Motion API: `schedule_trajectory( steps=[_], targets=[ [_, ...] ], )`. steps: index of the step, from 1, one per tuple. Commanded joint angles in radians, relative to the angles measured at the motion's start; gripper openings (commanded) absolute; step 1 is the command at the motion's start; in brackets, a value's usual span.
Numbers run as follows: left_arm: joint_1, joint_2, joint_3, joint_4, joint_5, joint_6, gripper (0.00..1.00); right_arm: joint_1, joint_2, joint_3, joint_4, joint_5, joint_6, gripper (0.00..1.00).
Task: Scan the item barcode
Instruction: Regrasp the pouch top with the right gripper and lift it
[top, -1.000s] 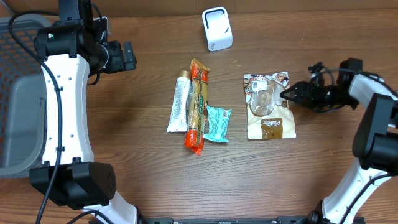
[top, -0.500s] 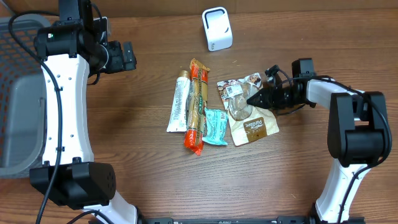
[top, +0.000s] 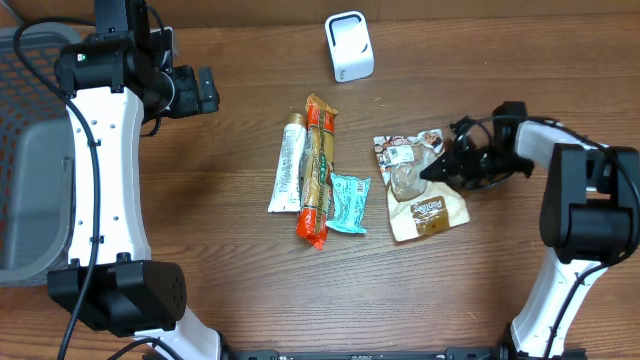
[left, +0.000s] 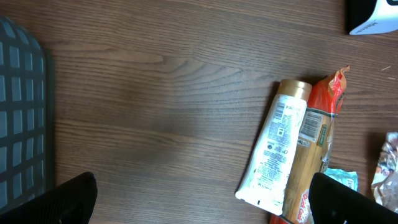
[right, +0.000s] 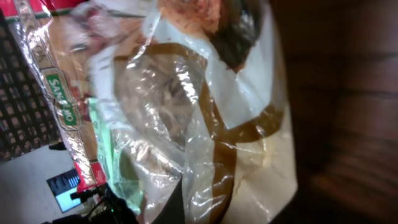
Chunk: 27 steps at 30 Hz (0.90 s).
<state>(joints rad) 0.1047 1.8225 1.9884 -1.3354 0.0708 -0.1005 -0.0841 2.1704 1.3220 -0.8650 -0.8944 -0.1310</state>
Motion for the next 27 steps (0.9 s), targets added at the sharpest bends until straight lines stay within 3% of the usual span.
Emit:
schedule_trajectory(
  steps=[1, 14, 27],
  targets=[
    [-0.007, -0.004, 0.011, 0.001, 0.0, 0.015, 1.0, -0.003, -0.116, 0.091, -0.057, 0.044, -0.006, 0.04],
    [-0.007, -0.004, 0.011, 0.001, 0.0, 0.015, 1.0, 0.011, -0.611, 0.159, -0.126, 0.027, 0.114, 0.04],
    [-0.007, -0.004, 0.011, 0.001, 0.0, 0.015, 0.99, 0.011, -0.694, 0.16, -0.121, -0.205, 0.171, 0.04]
  ],
)
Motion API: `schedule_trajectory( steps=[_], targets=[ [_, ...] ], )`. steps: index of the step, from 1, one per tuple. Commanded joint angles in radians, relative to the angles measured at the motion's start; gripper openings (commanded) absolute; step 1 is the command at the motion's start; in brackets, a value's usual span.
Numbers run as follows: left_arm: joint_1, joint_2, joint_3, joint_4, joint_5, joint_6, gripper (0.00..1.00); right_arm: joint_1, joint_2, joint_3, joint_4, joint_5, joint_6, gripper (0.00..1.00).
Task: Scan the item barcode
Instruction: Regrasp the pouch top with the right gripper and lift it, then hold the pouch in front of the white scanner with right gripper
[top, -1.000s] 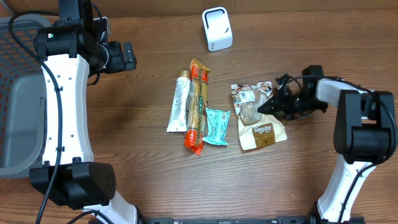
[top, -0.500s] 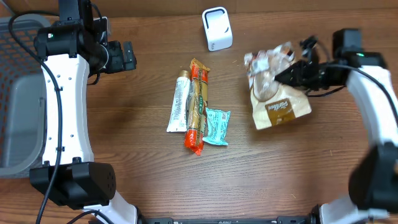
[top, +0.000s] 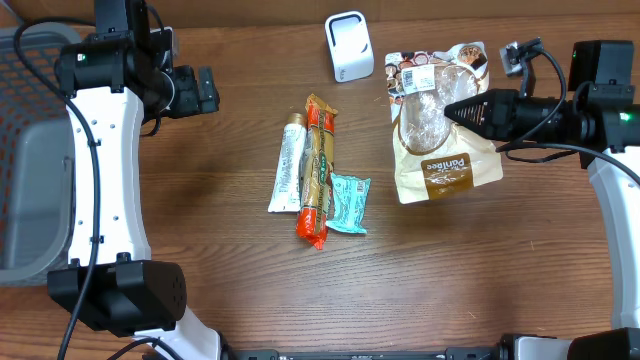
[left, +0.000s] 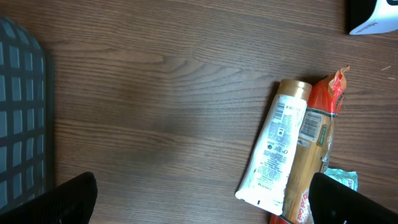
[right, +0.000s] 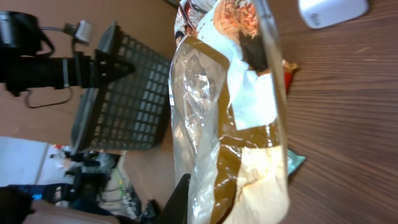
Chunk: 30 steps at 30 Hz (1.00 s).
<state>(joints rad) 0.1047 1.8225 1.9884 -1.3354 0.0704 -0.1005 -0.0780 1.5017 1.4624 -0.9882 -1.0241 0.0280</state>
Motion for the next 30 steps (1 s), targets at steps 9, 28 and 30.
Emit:
schedule_trajectory(
  steps=[9, 28, 30],
  targets=[
    [-0.007, -0.004, 0.011, 0.001, 0.0, 0.015, 1.0, 0.196, -0.009, 0.217, 0.007, 0.502, 0.142, 0.04],
    [-0.007, -0.004, 0.011, 0.001, 0.0, 0.015, 1.0, 0.511, 0.494, 0.373, 0.465, 1.582, -0.343, 0.04],
    [-0.007, -0.004, 0.011, 0.001, 0.0, 0.015, 1.0, 0.511, 0.531, 0.373, 0.541, 1.58, -0.402, 0.04]
  ],
)
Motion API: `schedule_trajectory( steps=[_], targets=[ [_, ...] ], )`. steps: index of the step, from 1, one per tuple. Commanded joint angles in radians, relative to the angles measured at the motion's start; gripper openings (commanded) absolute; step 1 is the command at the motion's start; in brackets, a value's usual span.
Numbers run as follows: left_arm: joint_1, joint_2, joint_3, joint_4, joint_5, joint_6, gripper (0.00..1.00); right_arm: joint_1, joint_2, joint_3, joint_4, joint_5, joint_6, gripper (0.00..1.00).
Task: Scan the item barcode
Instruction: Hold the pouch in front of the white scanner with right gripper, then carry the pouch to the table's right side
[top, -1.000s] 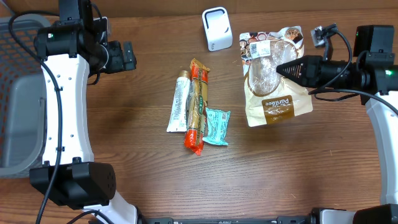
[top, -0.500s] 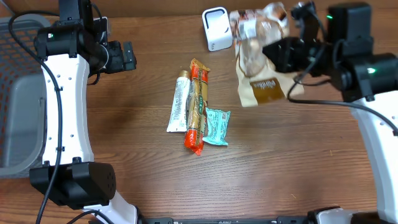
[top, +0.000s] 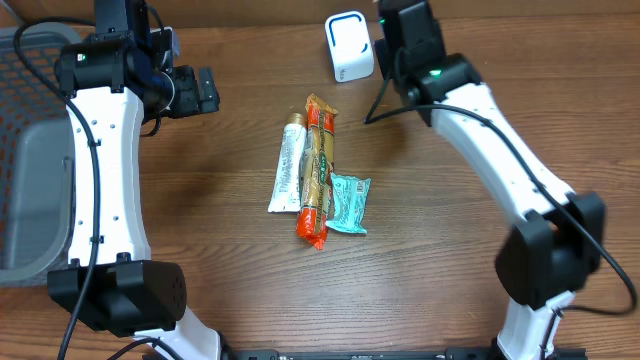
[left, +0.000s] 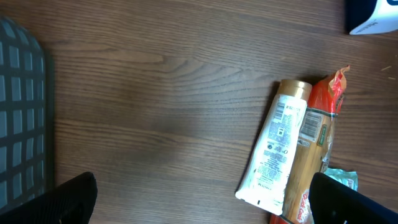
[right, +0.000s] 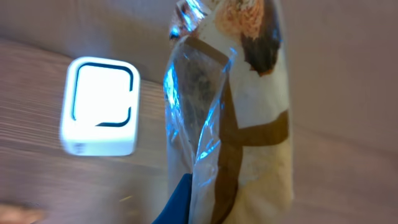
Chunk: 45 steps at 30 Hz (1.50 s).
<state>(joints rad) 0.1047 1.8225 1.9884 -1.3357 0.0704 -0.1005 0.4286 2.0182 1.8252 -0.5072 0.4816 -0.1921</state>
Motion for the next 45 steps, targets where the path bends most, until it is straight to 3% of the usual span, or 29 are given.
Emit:
schedule_trajectory(
  steps=[1, 7, 18, 45],
  targets=[
    [-0.007, -0.004, 0.011, 0.001, 0.0, 0.015, 1.0, 0.004, 0.031, 0.011, 0.094, 0.074, -0.209, 0.04],
    [-0.007, -0.004, 0.011, 0.001, 0.0, 0.015, 1.0, 0.005, 0.126, 0.01, 0.229, 0.014, -0.469, 0.04],
    [-0.007, -0.004, 0.011, 0.001, 0.0, 0.015, 0.99, 0.06, 0.289, 0.009, 0.478, 0.178, -0.847, 0.04],
    [-0.007, -0.004, 0.011, 0.001, 0.0, 0.015, 0.99, 0.114, 0.303, -0.03, 0.523, 0.297, -0.837, 0.04]
  ],
)
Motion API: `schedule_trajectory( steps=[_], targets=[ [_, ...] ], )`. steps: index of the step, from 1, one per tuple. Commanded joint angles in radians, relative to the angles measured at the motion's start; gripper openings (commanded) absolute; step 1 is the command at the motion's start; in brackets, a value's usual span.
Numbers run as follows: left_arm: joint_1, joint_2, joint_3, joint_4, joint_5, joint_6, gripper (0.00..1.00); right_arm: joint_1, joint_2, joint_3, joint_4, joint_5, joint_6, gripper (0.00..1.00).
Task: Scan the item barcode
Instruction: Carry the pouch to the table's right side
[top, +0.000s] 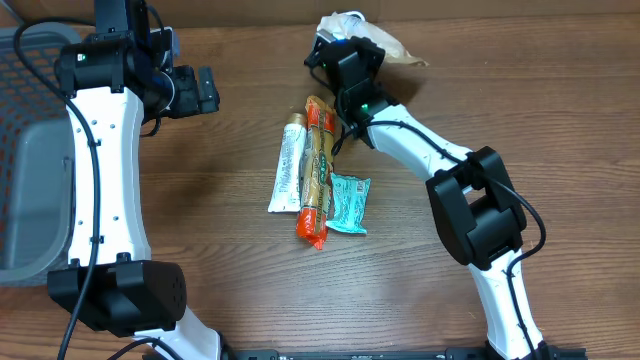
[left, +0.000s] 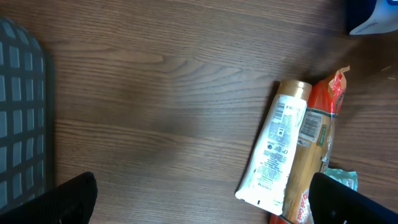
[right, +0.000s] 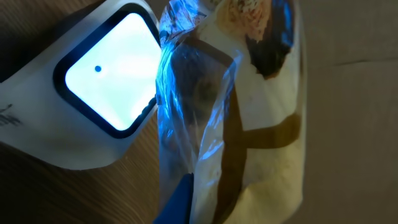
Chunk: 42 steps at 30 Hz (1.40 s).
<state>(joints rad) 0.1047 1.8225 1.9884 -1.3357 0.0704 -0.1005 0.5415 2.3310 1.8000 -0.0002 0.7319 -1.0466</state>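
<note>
My right gripper is at the far middle of the table, shut on a clear and brown snack bag. The bag hangs right beside the white barcode scanner, whose lit face throws blue light on the plastic. In the overhead view the bag sticks out to the right of the gripper, and the scanner is mostly hidden under it. One dark finger shows against the bag's lower edge. My left gripper hovers open over bare wood at the left.
A white tube, a long orange-red package and a small teal packet lie side by side mid-table. A dark mesh basket stands at the left edge.
My right gripper has brought the bag closer to the scanner, whose lit face now fills the left of the wrist view with blue light on the plastic. The left arm is unchanged.
My right gripper was first low at the snack bag lying on the table at the right. Then it held the bag raised above the table near the scanner. Then the bag hung by the scanner at the far edge, and now it sits right at the lit face.
</note>
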Motion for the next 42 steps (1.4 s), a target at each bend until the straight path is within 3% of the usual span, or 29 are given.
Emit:
schedule_trajectory(
  steps=[1, 7, 10, 12, 14, 19, 24, 29, 34, 42],
  targets=[
    [-0.007, -0.004, 0.011, 0.001, 0.0, 0.015, 1.0, 0.002, -0.01, -0.005, 0.036, 0.069, 0.029, 0.04],
    [-0.007, -0.004, 0.011, 0.001, 0.0, 0.015, 1.0, 0.02, -0.068, -0.004, 0.186, 0.185, 0.04, 0.04],
    [-0.007, -0.004, 0.011, 0.001, 0.0, 0.015, 0.99, 0.038, -0.159, -0.005, 0.148, 0.211, 0.172, 0.04],
    [-0.007, -0.004, 0.011, 0.001, 0.0, 0.015, 1.0, 0.047, -0.232, -0.005, 0.04, 0.191, 0.302, 0.04],
    [-0.007, -0.004, 0.011, 0.002, 0.0, 0.015, 1.0, 0.049, -0.354, -0.004, -0.194, 0.074, 0.516, 0.04],
    [-0.007, -0.004, 0.011, 0.001, 0.0, 0.015, 1.0, -0.024, -0.602, -0.004, -0.594, -0.363, 0.908, 0.04],
    [-0.007, -0.004, 0.011, 0.001, 0.0, 0.015, 0.99, -0.253, -0.775, -0.005, -0.868, -0.849, 1.175, 0.04],
    [-0.007, -0.004, 0.011, 0.001, 0.0, 0.015, 1.0, -0.529, -0.788, -0.03, -1.083, -0.981, 1.304, 0.04],
    [-0.008, -0.004, 0.011, 0.001, 0.0, 0.015, 1.0, -0.751, -0.788, -0.226, -0.995, -1.004, 1.516, 0.04],
    [-0.007, -0.004, 0.011, 0.001, 0.0, 0.015, 1.0, -0.902, -0.787, -0.672, -0.506, -0.995, 1.827, 0.04]
  ],
)
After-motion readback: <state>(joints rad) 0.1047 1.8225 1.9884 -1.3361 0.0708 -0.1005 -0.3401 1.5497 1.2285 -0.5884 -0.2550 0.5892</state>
